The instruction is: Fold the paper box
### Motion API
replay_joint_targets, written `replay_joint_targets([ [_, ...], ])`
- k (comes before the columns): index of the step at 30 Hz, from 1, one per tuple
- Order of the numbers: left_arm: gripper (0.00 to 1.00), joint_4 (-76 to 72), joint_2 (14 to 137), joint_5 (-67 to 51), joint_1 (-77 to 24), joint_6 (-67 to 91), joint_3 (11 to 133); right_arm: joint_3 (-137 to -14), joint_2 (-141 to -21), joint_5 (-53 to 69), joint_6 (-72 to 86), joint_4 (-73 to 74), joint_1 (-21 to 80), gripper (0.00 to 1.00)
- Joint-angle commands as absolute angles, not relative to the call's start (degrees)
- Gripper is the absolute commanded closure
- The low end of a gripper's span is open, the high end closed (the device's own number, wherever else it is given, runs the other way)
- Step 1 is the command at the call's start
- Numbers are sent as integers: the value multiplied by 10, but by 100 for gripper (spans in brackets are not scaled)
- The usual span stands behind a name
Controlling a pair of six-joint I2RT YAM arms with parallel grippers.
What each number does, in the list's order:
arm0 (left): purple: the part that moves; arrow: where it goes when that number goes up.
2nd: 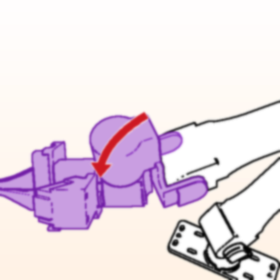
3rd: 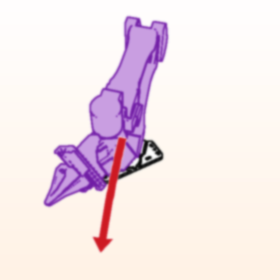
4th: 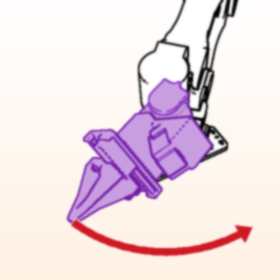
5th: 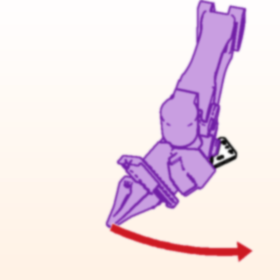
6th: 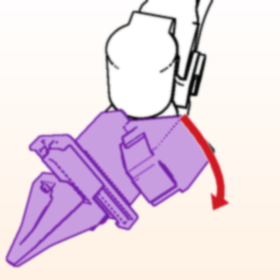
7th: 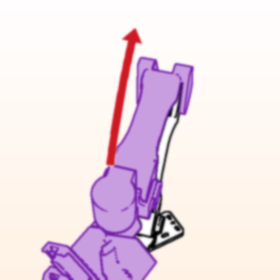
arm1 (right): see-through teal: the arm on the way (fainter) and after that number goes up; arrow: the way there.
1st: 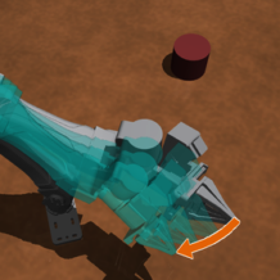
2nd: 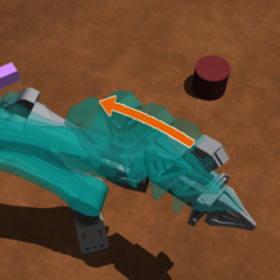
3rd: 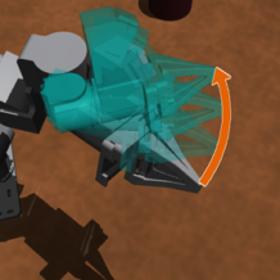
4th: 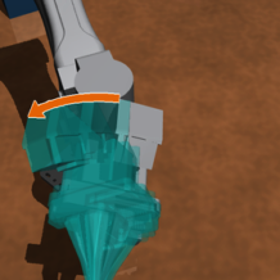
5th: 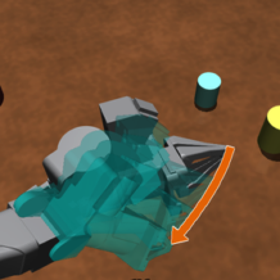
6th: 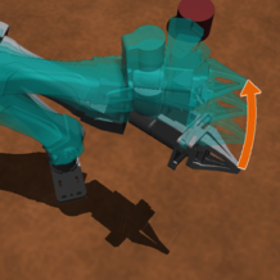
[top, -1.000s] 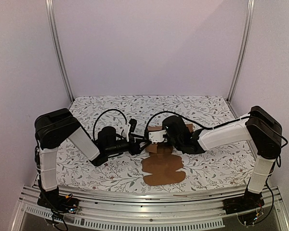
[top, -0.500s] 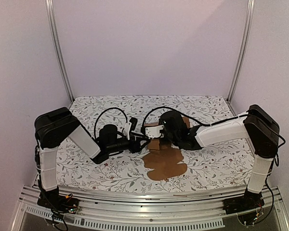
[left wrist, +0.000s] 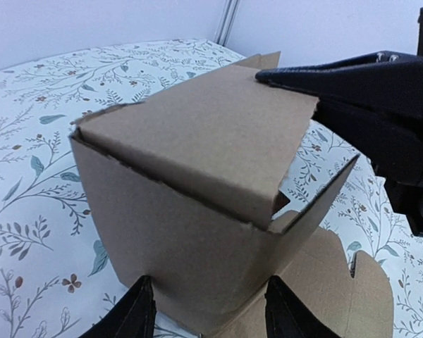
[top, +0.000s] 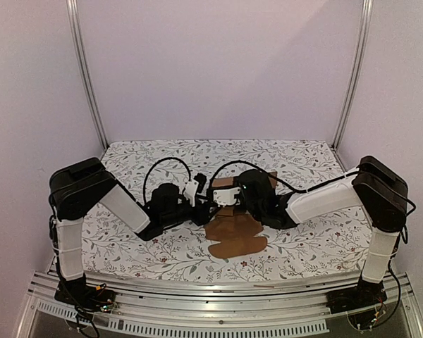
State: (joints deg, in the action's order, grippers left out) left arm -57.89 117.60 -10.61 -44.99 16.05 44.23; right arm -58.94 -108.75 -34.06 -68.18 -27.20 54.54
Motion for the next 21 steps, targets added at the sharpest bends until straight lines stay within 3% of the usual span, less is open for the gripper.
replay_joint_targets([
  [1, 47, -568, 1166, 35, -492, 124, 457, -569, -1090, -349, -666, -295, 571, 100],
  [5, 47, -607, 1174, 99, -514, 104, 457, -565, -1087, -362, -657, -277, 576, 100],
  [21, 45, -668, 1133, 103, -524, 70, 402, -594, -1080, -421, -615, -239, 581, 100],
])
